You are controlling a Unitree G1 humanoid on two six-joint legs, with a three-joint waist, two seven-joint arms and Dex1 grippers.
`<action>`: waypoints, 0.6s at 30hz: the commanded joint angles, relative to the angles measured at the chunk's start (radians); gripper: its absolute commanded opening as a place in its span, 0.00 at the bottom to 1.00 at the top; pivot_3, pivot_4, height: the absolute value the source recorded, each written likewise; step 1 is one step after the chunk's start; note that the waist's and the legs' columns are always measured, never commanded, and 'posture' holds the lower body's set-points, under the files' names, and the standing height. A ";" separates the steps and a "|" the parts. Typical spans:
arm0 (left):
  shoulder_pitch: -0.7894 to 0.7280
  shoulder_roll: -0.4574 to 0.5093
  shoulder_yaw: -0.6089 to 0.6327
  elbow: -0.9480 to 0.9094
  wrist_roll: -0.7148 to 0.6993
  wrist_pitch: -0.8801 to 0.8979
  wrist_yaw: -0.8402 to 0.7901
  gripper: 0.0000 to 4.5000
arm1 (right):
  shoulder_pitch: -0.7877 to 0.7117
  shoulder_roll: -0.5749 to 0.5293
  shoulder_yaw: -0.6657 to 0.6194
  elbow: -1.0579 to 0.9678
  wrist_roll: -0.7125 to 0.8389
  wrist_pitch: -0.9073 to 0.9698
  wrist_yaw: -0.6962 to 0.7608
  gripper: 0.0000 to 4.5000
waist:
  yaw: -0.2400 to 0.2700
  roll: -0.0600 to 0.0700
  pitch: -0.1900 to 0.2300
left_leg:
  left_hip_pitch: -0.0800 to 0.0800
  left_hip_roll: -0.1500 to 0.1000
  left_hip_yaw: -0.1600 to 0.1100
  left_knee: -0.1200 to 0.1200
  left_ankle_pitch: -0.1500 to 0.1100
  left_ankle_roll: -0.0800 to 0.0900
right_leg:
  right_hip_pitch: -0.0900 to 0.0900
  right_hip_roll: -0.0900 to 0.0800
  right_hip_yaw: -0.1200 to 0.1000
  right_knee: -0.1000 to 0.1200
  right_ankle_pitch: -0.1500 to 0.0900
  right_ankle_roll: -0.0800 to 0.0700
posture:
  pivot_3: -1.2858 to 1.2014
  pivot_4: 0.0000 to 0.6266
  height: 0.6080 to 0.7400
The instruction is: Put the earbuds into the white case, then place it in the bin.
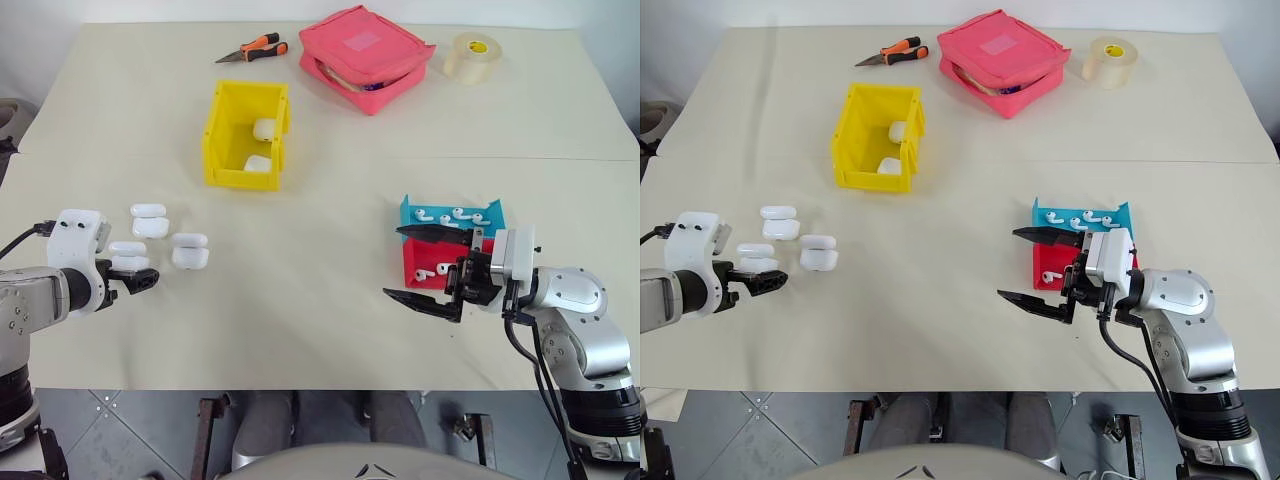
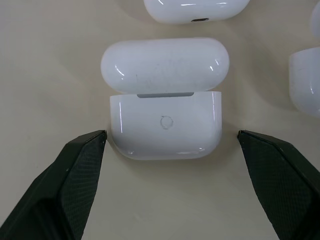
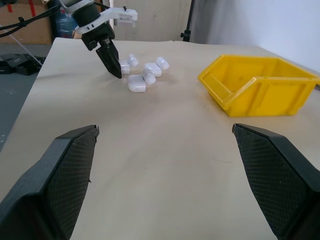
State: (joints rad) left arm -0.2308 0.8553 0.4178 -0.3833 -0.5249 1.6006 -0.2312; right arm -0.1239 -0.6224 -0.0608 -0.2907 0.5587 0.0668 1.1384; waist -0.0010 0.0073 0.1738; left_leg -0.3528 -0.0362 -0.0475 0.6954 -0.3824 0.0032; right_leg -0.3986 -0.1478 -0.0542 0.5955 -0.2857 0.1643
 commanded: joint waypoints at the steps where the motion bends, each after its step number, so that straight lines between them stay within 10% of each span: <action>1: 0.017 0.020 -0.023 0.006 0.030 -0.028 -0.018 0.91 | 0.000 0.004 -0.001 -0.045 0.005 -0.004 -0.012 1.00 | 0.000 0.000 0.000 | 0.000 0.000 0.000 0.000 0.000 0.000 | 0.000 0.000 0.000 0.000 0.000 0.000 | 0.52 0.24 1.00; 8: 0.055 0.019 -0.033 0.006 0.052 -0.094 -0.046 0.44 | 0.002 -0.001 0.002 -0.055 0.008 0.004 -0.029 1.00 | 0.000 0.000 0.000 | 0.001 0.000 0.000 0.000 0.000 0.000 | 0.000 0.000 0.001 0.002 0.000 -0.001 | 0.52 0.24 1.00; 18: 0.215 -0.032 0.051 -0.048 0.068 -0.269 -0.064 0.44 | -0.012 -0.003 0.001 -0.033 0.004 0.007 -0.033 1.00 | -0.003 0.001 0.000 | 0.002 0.002 0.003 0.000 0.000 -0.001 | -0.002 0.000 0.002 0.005 -0.002 -0.003 | 0.52 0.24 1.00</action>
State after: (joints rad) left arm -0.0429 0.8248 0.4545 -0.4289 -0.4945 1.3314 -0.3033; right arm -0.1261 -0.6224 -0.0473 -0.3082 0.5579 0.0770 1.1062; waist -0.0037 0.0085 0.1733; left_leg -0.3508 -0.0340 -0.0449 0.6952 -0.3824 0.0019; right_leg -0.4006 -0.1478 -0.0525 0.6006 -0.2874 0.1612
